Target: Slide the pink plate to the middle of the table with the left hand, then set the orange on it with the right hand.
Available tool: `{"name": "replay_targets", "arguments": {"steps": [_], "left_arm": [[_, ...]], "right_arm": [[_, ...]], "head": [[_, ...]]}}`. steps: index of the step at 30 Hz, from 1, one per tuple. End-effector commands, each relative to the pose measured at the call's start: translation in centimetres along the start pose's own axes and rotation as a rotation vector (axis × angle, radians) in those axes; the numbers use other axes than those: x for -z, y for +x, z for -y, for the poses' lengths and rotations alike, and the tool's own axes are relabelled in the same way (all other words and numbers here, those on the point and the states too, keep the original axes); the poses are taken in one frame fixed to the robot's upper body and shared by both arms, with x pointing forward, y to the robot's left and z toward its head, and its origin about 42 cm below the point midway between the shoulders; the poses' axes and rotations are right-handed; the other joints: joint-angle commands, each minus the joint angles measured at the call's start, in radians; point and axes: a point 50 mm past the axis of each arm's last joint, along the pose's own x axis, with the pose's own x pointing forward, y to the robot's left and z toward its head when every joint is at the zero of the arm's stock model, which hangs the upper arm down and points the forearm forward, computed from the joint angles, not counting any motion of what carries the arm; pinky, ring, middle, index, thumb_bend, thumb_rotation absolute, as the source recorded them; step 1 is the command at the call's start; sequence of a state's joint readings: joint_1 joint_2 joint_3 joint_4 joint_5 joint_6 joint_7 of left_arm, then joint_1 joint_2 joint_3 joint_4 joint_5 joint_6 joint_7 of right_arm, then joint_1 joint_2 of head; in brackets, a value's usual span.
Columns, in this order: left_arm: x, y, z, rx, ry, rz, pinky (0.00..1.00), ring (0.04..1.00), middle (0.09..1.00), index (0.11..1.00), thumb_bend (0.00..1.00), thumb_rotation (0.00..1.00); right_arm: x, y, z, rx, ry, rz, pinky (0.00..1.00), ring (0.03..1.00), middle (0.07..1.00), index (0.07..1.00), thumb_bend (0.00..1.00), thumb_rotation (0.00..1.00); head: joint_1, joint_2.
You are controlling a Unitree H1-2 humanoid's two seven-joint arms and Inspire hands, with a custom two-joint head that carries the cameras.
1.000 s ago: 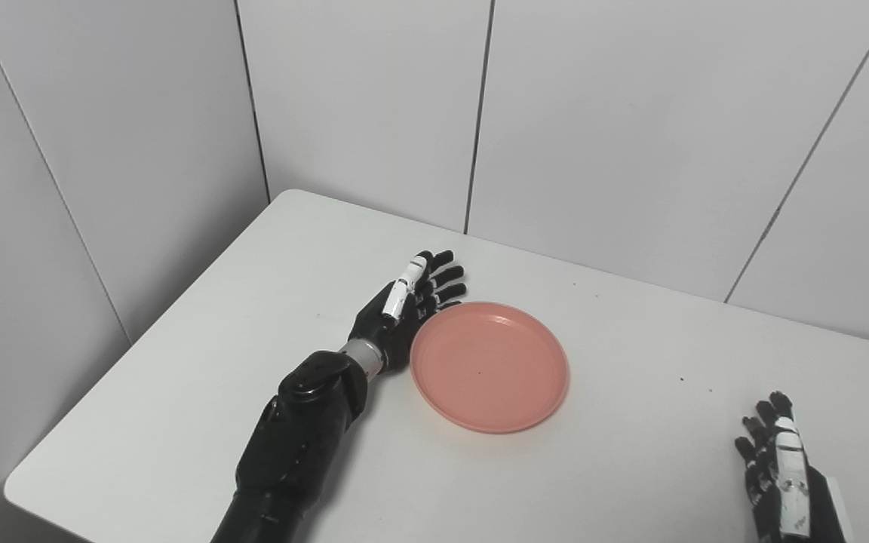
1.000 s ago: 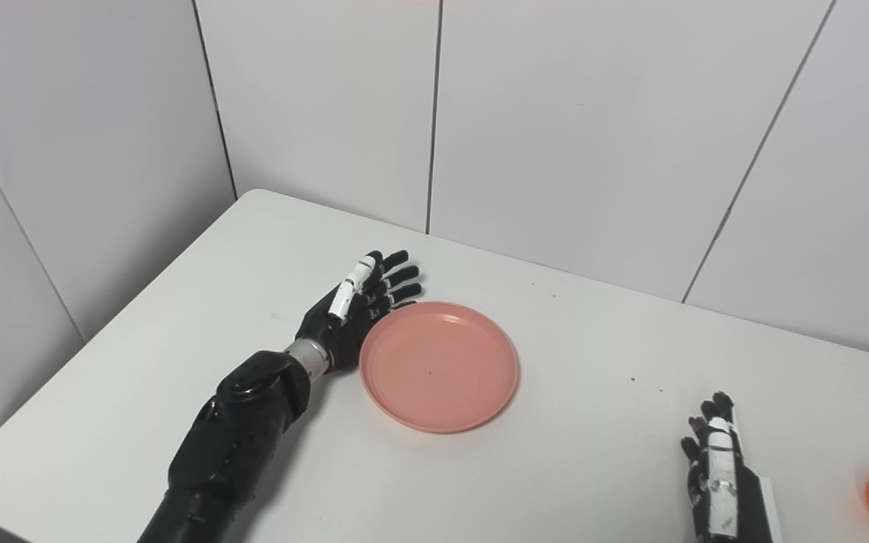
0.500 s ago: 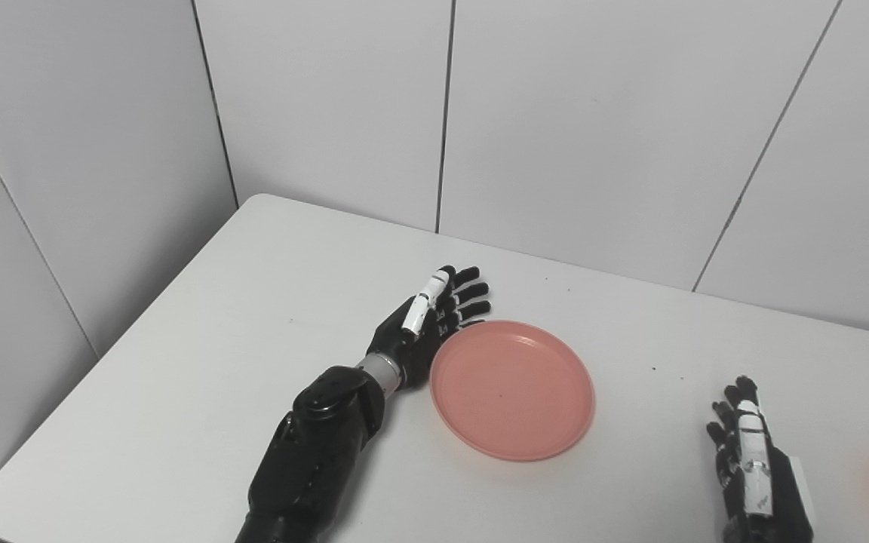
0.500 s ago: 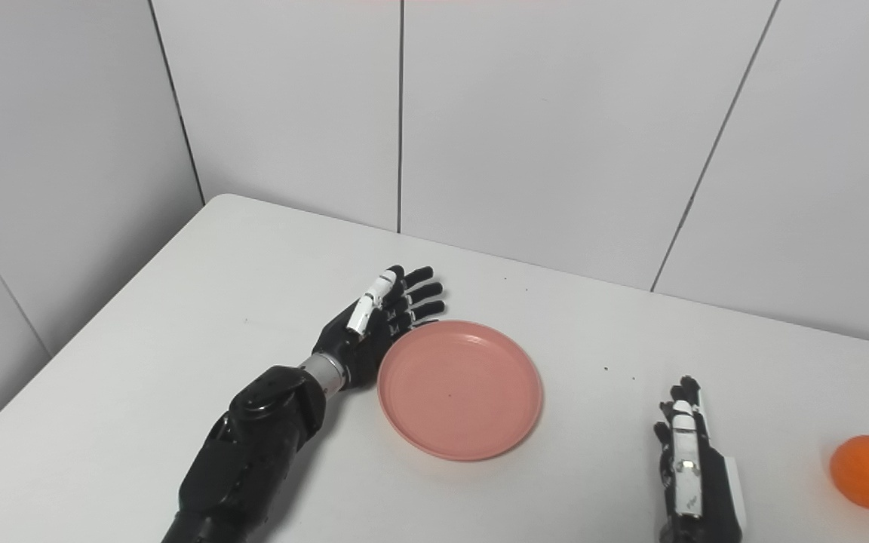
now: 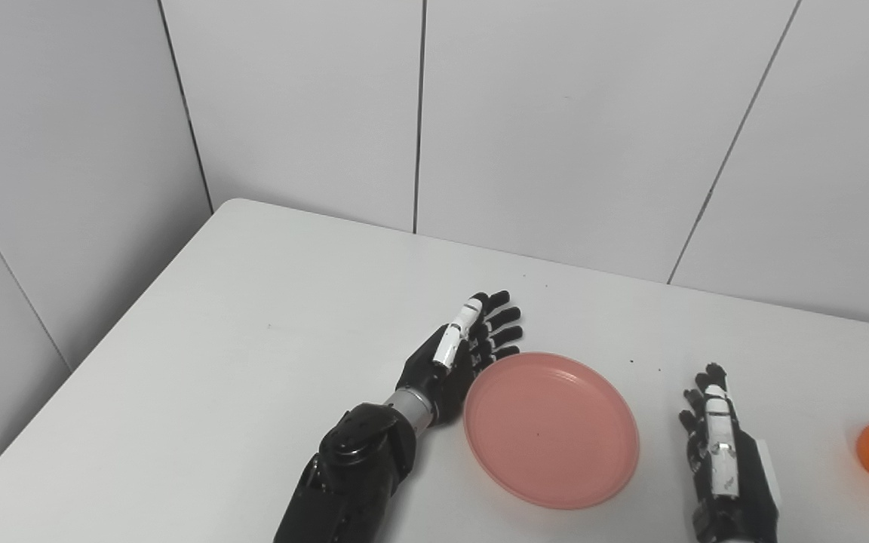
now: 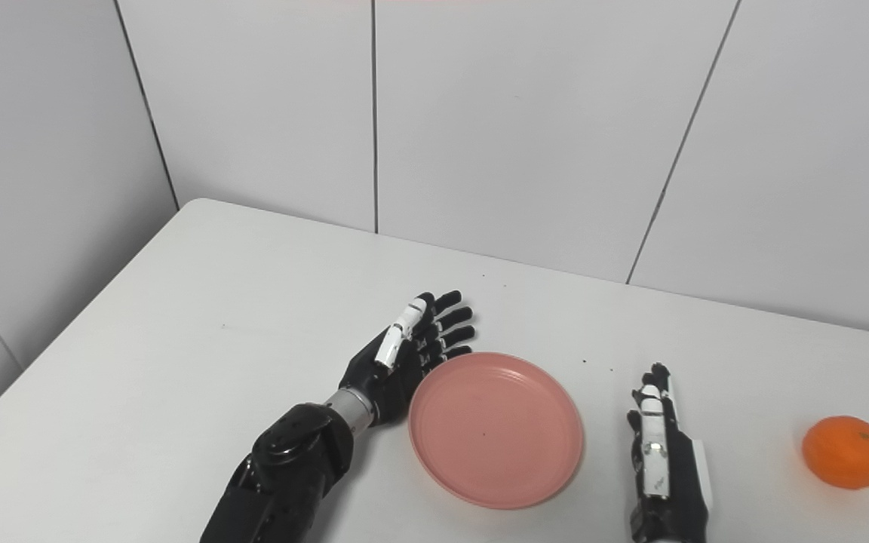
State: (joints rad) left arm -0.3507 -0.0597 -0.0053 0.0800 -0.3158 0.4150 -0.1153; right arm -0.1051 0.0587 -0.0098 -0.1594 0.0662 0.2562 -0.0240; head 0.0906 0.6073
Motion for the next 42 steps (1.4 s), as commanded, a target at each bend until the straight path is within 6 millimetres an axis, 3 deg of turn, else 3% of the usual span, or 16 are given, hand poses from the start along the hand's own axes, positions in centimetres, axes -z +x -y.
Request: {"name": "replay_targets", "arguments": {"steps": [1, 9, 23, 28, 30, 34, 39, 40, 42], "left_arm": [[-1.4, 0.2, 1.3, 0.016, 0.013, 0.058, 0.92, 0.936, 0.948, 0.938, 0.37, 1.00], [-1.1, -0.3, 1.3, -0.008, 0.017, 0.065, 0.94, 0.941, 0.956, 0.948, 0.38, 1.00], [-2.0, -2.0, 0.8, -0.065, 0.189, 0.180, 0.95, 0.948, 0.958, 0.945, 0.41, 1.00], [-2.2, -3.3, 0.0, -0.076, 0.231, 0.223, 0.95, 0.948, 0.962, 0.952, 0.43, 1.00], [-2.1, -3.9, -0.7, -0.088, 0.242, 0.241, 0.96, 0.951, 0.965, 0.955, 0.42, 1.00], [-1.8, -4.7, -1.9, -0.118, 0.261, 0.262, 0.96, 0.947, 0.960, 0.948, 0.39, 1.00], [-1.4, -4.9, -3.0, -0.128, 0.279, 0.261, 0.97, 0.952, 0.961, 0.949, 0.40, 1.00], [-1.1, -5.1, -3.5, -0.137, 0.281, 0.254, 0.97, 0.952, 0.961, 0.949, 0.40, 1.00], [-0.7, -5.3, -4.3, -0.154, 0.284, 0.246, 0.94, 0.940, 0.948, 0.931, 0.39, 1.00]], "right_arm": [[-2.0, 0.6, -0.7, -0.005, 0.012, 0.059, 1.00, 0.998, 0.996, 0.999, 0.25, 1.00], [-2.2, 0.7, -0.8, -0.003, 0.009, 0.057, 1.00, 0.997, 0.994, 0.998, 0.27, 1.00], [-2.3, 0.9, -1.2, -0.002, 0.007, 0.063, 1.00, 0.986, 0.989, 0.995, 0.24, 1.00], [-2.7, 1.0, -1.2, 0.013, -0.003, 0.089, 1.00, 0.978, 0.981, 0.980, 0.30, 1.00], [-3.3, 1.1, -1.3, 0.012, -0.034, 0.106, 1.00, 0.972, 0.978, 0.974, 0.30, 1.00], [-4.1, 1.3, -1.0, 0.018, -0.102, 0.140, 0.96, 0.944, 0.960, 0.953, 0.29, 1.00], [-4.8, 1.3, -0.8, 0.028, -0.125, 0.159, 0.93, 0.932, 0.946, 0.935, 0.27, 1.00], [-5.3, 1.4, -0.5, 0.029, -0.176, 0.176, 0.93, 0.932, 0.946, 0.934, 0.27, 1.00], [-6.3, 1.4, 0.1, 0.035, -0.251, 0.205, 0.85, 0.894, 0.903, 0.891, 0.35, 1.00]], "head": [[-0.002, 0.002], [-0.035, 0.016], [-0.125, 0.028], [-0.178, 0.020], [-0.238, 0.010], [-0.293, 0.001], [-0.312, -0.004], [-0.392, -0.026], [-0.421, -0.032]]}}
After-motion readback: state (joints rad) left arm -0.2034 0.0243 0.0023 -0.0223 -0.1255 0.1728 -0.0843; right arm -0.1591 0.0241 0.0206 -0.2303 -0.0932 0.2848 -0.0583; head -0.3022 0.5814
